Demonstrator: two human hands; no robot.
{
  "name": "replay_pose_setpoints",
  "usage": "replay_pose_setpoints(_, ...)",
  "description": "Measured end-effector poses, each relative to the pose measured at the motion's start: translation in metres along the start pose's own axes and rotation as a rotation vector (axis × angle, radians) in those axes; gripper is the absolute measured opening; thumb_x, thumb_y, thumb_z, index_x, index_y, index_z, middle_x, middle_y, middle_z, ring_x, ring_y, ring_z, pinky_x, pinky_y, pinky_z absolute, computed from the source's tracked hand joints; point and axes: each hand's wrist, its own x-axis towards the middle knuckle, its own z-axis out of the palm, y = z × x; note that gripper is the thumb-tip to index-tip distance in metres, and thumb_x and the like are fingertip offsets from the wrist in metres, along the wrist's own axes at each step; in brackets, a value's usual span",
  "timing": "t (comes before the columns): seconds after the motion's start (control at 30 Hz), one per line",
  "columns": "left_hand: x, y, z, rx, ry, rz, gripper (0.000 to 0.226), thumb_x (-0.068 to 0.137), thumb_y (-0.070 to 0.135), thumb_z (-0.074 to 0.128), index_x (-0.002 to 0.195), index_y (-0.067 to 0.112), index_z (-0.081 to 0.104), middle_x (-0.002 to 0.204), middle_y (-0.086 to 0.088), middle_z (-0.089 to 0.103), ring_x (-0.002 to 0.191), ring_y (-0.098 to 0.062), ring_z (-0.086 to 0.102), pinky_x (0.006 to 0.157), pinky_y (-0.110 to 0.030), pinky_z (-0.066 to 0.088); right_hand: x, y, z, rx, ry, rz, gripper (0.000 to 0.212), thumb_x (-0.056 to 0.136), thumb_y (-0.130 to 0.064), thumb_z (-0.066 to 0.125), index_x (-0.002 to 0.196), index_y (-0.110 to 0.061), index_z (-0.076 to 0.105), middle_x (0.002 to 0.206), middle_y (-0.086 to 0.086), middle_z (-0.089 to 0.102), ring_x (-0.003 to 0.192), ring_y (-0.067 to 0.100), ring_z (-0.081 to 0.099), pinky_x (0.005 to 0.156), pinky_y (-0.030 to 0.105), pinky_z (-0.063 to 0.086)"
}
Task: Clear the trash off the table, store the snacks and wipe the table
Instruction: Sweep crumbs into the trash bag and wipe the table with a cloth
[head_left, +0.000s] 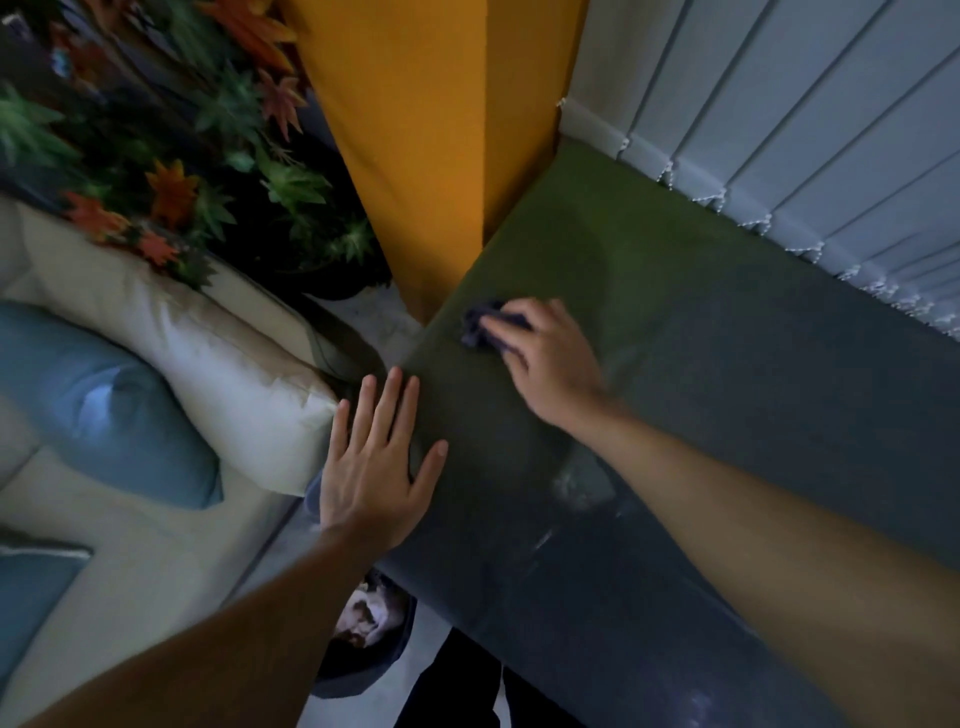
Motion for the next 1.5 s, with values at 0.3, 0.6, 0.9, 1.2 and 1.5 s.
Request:
replay_pose_setpoints(0.3, -0.004, -0.003, -0.001, -0.041, 0.022, 0.027, 0.070, 0.103, 0.058, 0.018, 0.161, 0.023, -0.001, 0.168, 0.003, -0.007, 0.155, -0.018, -0.009, 0.126, -0.043, 0.002, -0.022, -0.031, 0.010, 0.097, -0.061, -0.103, 0.036, 0.089, -0.013, 0.060, 0.124, -0.016, 0.068, 0.116, 0.004, 0.059, 0.100, 0.027, 0.052, 0.086, 0.038, 0.048)
replay_pose_setpoints(0.6, -0.005, -0.004, 0.000, -0.070, 0.060, 0.056, 0.065, 0.101, 0.041, 0.022, 0.161, 0.021, 0.004, 0.168, 0.001, -0.002, 0.155, -0.017, -0.004, 0.126, -0.039, 0.004, -0.029, -0.046, 0.018, 0.075, 0.069, 0.108, 0.034, 0.088, -0.017, 0.058, 0.119, -0.022, 0.070, 0.116, 0.003, 0.056, 0.100, 0.029, 0.052, 0.083, 0.044, 0.049)
replay_pose_setpoints(0.9, -0.006, -0.005, 0.000, -0.119, 0.103, 0.059, 0.061, 0.104, 0.039, 0.020, 0.161, 0.021, 0.009, 0.168, 0.003, 0.003, 0.155, -0.014, -0.002, 0.125, -0.034, 0.003, -0.045, -0.036, 0.010, 0.019, 0.104, 0.215, 0.037, 0.085, -0.017, 0.057, 0.120, -0.022, 0.070, 0.114, 0.002, 0.057, 0.096, 0.028, 0.051, 0.082, 0.046, 0.048)
replay_pose_setpoints(1.2, -0.003, -0.007, 0.003, -0.094, 0.086, 0.079, 0.062, 0.103, 0.036, 0.017, 0.161, 0.020, 0.006, 0.168, 0.003, 0.000, 0.154, -0.012, -0.004, 0.126, -0.037, 0.006, -0.081, -0.062, 0.008, -0.030, 0.113, 0.304, 0.048, 0.088, -0.015, 0.053, 0.135, -0.019, 0.060, 0.117, 0.005, 0.054, 0.099, 0.030, 0.049, 0.084, 0.044, 0.049)
replay_pose_setpoints(1.5, -0.003, -0.007, 0.006, -0.104, 0.117, 0.091, 0.067, 0.097, 0.032, 0.022, 0.160, 0.014, 0.012, 0.168, -0.001, 0.009, 0.155, -0.016, 0.005, 0.126, -0.040, 0.008, -0.150, -0.101, 0.008, 0.016, 0.042, 0.182, 0.036, 0.083, -0.025, 0.058, 0.116, -0.021, 0.073, 0.103, 0.002, 0.061, 0.090, 0.028, 0.057, 0.075, 0.042, 0.050)
